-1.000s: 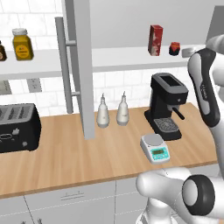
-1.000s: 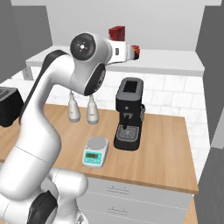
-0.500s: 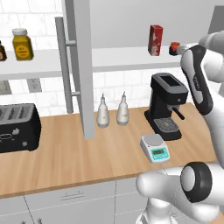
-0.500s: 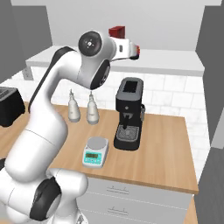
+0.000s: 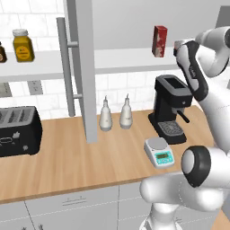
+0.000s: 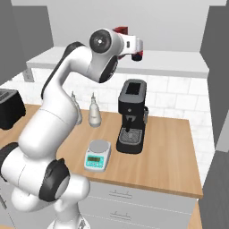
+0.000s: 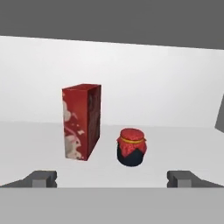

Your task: Pick the jam and place it on the digital scale for weighing, and close the cabinet.

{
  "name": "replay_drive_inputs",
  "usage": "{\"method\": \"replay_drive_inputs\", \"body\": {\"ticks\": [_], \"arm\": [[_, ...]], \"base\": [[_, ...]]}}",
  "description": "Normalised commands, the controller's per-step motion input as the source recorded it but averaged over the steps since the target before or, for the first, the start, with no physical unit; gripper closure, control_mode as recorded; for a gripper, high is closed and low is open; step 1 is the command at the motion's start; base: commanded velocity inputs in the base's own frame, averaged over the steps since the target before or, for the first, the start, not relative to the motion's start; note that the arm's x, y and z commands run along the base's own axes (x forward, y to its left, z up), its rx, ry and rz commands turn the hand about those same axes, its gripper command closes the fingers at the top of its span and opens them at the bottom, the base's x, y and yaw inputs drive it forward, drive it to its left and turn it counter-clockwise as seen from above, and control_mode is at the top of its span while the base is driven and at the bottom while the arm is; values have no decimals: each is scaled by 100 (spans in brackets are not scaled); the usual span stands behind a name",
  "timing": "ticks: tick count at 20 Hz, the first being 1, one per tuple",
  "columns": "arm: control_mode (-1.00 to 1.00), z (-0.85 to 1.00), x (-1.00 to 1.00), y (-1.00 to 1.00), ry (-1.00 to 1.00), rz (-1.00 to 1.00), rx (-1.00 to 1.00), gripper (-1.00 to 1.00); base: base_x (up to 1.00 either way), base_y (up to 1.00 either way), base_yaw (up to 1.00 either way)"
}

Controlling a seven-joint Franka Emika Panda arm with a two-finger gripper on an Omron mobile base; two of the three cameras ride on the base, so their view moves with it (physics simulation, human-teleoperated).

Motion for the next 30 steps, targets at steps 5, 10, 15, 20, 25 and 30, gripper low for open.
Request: {"method": "replay_drive_inputs", "body": {"ticks": [5, 10, 15, 20, 25, 30], "arm": [[-100, 0, 36, -28, 0, 0, 3, -100], [-100, -5, 32, -12, 0, 0, 0, -100], [-100, -19, 34, 0, 2, 0, 0, -100], [-100, -20, 36, -7, 4, 0, 0, -100], [-100, -2, 32, -1, 0, 0, 0, -100], [-100, -6, 27, -18, 0, 0, 0, -100]], "base": [[0, 0, 0], [0, 0, 0], [0, 0, 0], [0, 0, 0], [0, 0, 0], [0, 0, 0]]}}
